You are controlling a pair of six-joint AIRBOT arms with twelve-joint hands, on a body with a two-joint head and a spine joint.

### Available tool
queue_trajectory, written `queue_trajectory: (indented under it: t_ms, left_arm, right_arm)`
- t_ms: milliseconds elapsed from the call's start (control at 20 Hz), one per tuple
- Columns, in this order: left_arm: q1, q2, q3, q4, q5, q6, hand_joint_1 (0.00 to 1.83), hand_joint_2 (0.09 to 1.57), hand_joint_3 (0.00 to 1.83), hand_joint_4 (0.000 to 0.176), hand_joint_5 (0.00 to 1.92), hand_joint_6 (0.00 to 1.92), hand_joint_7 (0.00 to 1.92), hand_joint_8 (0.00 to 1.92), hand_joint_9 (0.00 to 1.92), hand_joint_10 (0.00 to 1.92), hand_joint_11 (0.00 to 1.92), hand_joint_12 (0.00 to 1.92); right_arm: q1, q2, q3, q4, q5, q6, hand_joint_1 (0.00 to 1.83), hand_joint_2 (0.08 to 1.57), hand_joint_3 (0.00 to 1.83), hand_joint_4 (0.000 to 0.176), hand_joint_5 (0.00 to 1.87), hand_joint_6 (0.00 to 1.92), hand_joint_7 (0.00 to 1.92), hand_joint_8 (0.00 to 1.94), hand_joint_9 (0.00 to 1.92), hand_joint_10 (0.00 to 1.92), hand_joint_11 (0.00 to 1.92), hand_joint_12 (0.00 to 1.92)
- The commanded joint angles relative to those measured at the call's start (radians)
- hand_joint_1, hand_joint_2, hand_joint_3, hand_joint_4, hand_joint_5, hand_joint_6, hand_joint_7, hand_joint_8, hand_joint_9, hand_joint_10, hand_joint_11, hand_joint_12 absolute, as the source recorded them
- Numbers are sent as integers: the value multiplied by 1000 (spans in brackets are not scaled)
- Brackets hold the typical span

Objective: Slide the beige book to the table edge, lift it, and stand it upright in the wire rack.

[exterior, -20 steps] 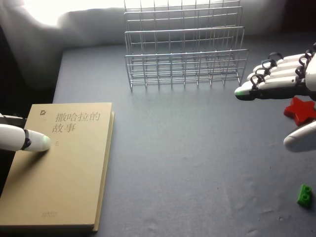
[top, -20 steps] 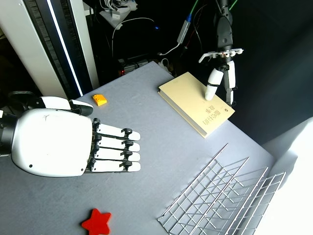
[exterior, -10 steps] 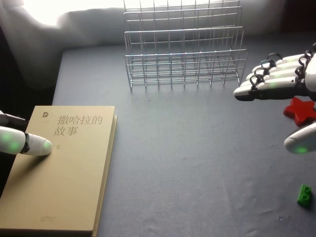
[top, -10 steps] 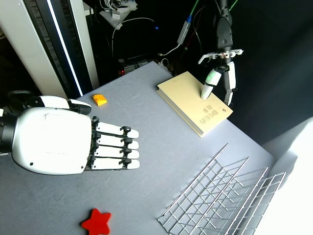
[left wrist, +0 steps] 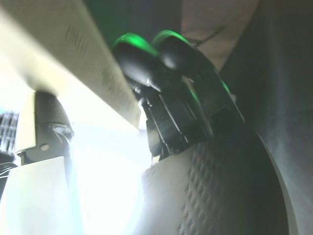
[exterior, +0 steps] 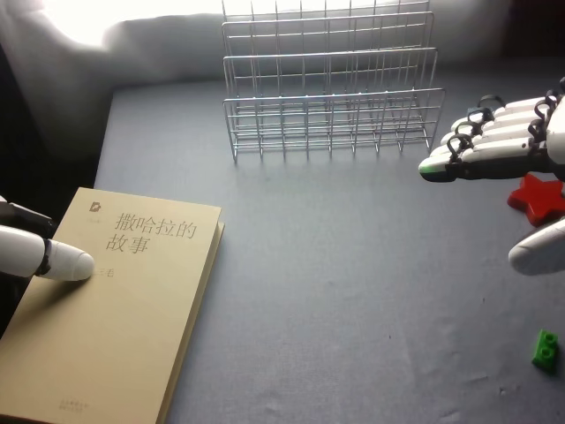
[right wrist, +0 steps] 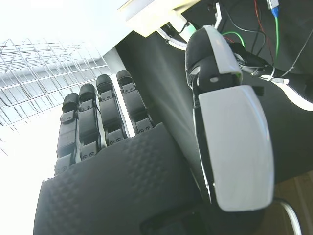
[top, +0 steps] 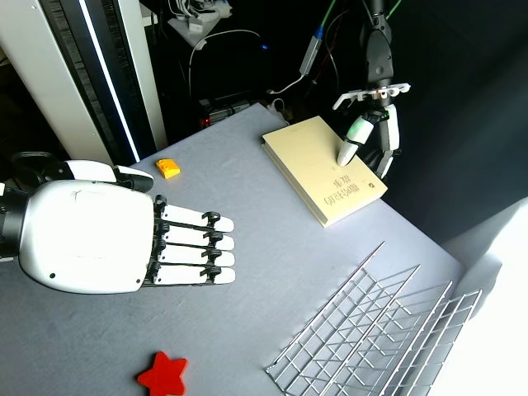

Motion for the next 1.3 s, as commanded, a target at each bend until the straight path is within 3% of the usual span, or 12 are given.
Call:
queue_trajectory:
  t_ms: [0,200,250,350,550,600,700,850,950,1050,1200,1250]
  left_arm:
    - [-6,3,5,29,-56,26,1241,1177,0,0,778,1117,964,1259,1011,1150,760,1555]
    - [-37,8,9,29,-60,48,1243,1172,0,0,777,1135,981,1219,1047,1100,799,1501]
    - [-47,9,12,29,-61,54,1347,1151,0,0,774,1050,940,1162,985,1271,776,1519]
    - [-76,11,20,29,-61,71,1242,1177,5,0,760,1148,962,1250,992,1138,752,1524]
    - [-134,16,33,29,-69,95,1239,1179,0,0,769,1140,963,1256,1018,1167,767,1564]
    - [-148,18,35,29,-77,98,1239,1181,0,0,763,1144,957,1267,1001,1185,743,1592]
    - [-178,19,35,29,-92,106,1359,1174,1,0,731,1090,894,1235,894,1406,683,1632]
    - [-234,20,38,29,-105,129,1237,1188,0,0,750,1150,947,1292,964,1214,699,1625]
    - [-274,20,46,29,-105,154,1355,1188,3,0,707,1121,877,1276,855,1458,642,1698]
    - [-310,20,52,29,-106,181,1357,1192,3,0,708,1101,862,1298,839,1492,650,1709]
    - [-354,22,58,30,-108,203,1225,1210,2,0,712,1189,905,1370,916,1332,673,1697]
    - [-363,26,57,30,-110,209,1329,1202,1,0,691,1137,862,1317,855,1473,656,1711]
  right_arm:
    - [12,8,2,52,13,10,111,1185,0,0,29,4,51,0,36,2,0,0]
    - [12,8,2,52,15,12,127,1188,2,0,35,4,63,4,32,2,0,0]
    - [12,8,2,52,18,13,92,1189,2,0,33,2,65,4,32,2,11,5]
    - [12,9,2,52,24,14,64,1191,3,0,21,0,49,0,28,0,3,3]
    - [12,9,2,52,26,16,117,1158,4,0,70,2,93,12,89,3,5,131]
    - [12,9,2,52,26,16,119,1162,6,0,70,1,85,5,68,4,0,72]
    - [12,9,2,52,26,16,96,1174,7,0,52,0,72,0,49,1,0,87]
    - [12,10,2,52,26,17,108,1181,2,0,48,6,66,5,38,6,4,18]
    - [12,10,2,52,27,17,116,1182,2,0,52,5,71,4,38,5,5,24]
    - [12,10,2,52,27,18,142,1177,0,0,55,4,80,4,54,9,2,36]
    - [12,10,2,52,28,19,122,1181,1,0,43,1,75,0,44,3,8,11]
    - [12,10,2,52,28,19,113,1178,0,0,43,1,73,0,47,3,3,9]
